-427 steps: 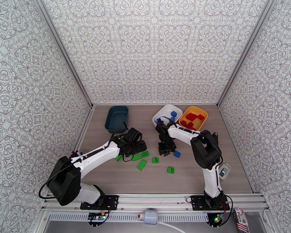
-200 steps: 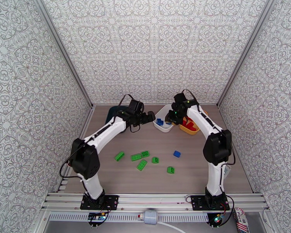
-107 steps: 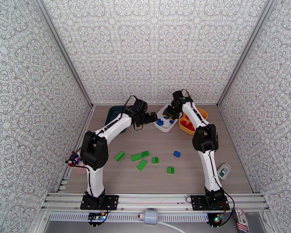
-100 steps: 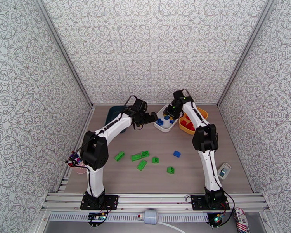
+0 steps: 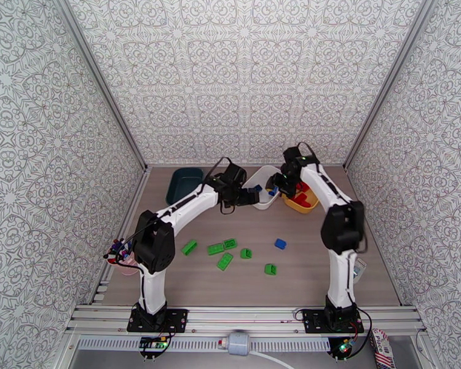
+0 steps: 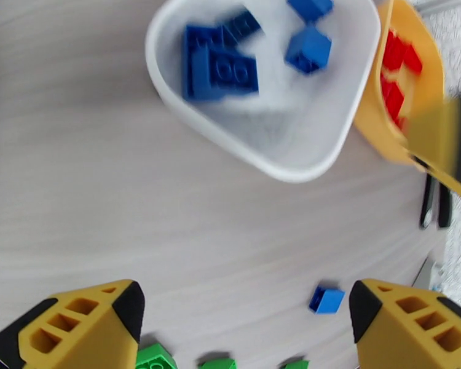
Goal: Sort the legos into containers by color
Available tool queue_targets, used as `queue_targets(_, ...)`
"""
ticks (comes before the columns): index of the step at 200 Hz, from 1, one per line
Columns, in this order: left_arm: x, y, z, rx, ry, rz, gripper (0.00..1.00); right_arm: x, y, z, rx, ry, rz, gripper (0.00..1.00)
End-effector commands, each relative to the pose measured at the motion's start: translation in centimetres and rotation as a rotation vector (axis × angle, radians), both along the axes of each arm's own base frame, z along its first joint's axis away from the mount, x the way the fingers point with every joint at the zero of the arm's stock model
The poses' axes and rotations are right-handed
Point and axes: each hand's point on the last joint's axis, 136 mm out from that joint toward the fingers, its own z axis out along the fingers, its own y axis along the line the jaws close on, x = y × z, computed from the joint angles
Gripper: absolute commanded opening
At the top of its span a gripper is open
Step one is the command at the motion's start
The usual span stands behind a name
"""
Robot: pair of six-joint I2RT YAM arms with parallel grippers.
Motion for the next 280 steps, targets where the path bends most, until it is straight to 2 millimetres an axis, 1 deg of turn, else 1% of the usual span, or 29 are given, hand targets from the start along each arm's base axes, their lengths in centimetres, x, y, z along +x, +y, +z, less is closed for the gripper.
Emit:
queue_targets(1,-2.0,-0.5,0.4,0.056,-0.027,-0.056,0.92,-3.5,-2.4,-0.8,-0.083,-0.005,-0.01,0.71)
queue_targets(17,-3.5,-1.8,-0.3,0.085,-0.019,-0.108,0.9,-6.8,-3.9,-1.9,-0.09,0.03,-0.034,0.72)
queue_targets(39,-5.8,-4.0,-1.9,0.143,0.004,-0.185,0.88,-11.1,-5.6,-2.3,-0.097,0.048,-0.066,0.72)
queue_targets(59,-7.7,-6.2,-3.7,0.198,0.033,-0.258,0.82,-14.7,-6.8,-2.3,-0.105,0.052,-0.097,0.72)
queue_targets(74,-8.7,-7.6,-5.2,0.252,0.053,-0.301,0.77,-17.3,-7.7,-2.6,-0.11,0.064,-0.129,0.7)
queue_targets(88,-9.5,-9.0,-6.2,0.285,0.063,-0.338,0.75,-19.4,-8.2,-2.5,-0.105,0.064,-0.151,0.68)
queue_targets(93,-9.7,-9.5,-6.1,0.288,0.058,-0.348,0.74,-20.1,-8.3,-2.4,-0.102,0.065,-0.156,0.68)
queue_targets(97,-9.9,-9.8,-7.2,0.307,0.071,-0.356,0.75,-20.7,-8.3,-2.4,-0.098,0.062,-0.16,0.68)
queue_targets(106,-10.3,-10.5,-7.9,0.323,0.075,-0.371,0.75,-21.8,-8.5,-2.2,-0.091,0.061,-0.169,0.67)
queue_targets(134,-11.0,-11.9,-9.7,0.353,0.091,-0.398,0.75,-24.8,-9.2,-1.9,-0.089,0.059,-0.19,0.69)
queue_targets(139,-11.3,-11.9,-10.3,0.363,0.101,-0.404,0.75,-25.2,-9.3,-1.9,-0.087,0.057,-0.191,0.69)
queue_targets(141,-11.0,-12.5,-9.7,0.347,0.086,-0.405,0.75,-25.4,-9.3,-1.9,-0.086,0.057,-0.192,0.69)
queue_targets(145,-11.0,-12.7,-9.7,0.344,0.083,-0.407,0.75,-25.6,-9.3,-1.8,-0.084,0.056,-0.195,0.69)
queue_targets(159,-11.3,-13.2,-10.4,0.354,0.091,-0.423,0.75,-26.6,-9.4,-1.9,-0.078,0.056,-0.2,0.7)
queue_targets(183,-12.1,-13.8,-11.1,0.372,0.09,-0.451,0.75,-27.6,-9.7,-1.8,-0.078,0.051,-0.202,0.7)
queue_targets(206,-12.5,-14.1,-11.7,0.389,0.091,-0.459,0.74,-27.9,-9.7,-1.5,-0.073,0.043,-0.201,0.7)
queue_targets(224,-12.5,-14.1,-12.1,0.413,0.092,-0.452,0.72,-28.0,-9.7,-1.3,-0.071,0.038,-0.198,0.69)
queue_targets(249,-12.3,-14.0,-12.6,0.457,0.086,-0.445,0.68,-28.2,-9.7,-1.4,-0.068,0.039,-0.197,0.69)
queue_targets(280,-12.0,-13.4,-13.7,0.495,0.107,-0.413,0.62,-28.5,-9.6,-1.5,-0.064,0.036,-0.195,0.69)
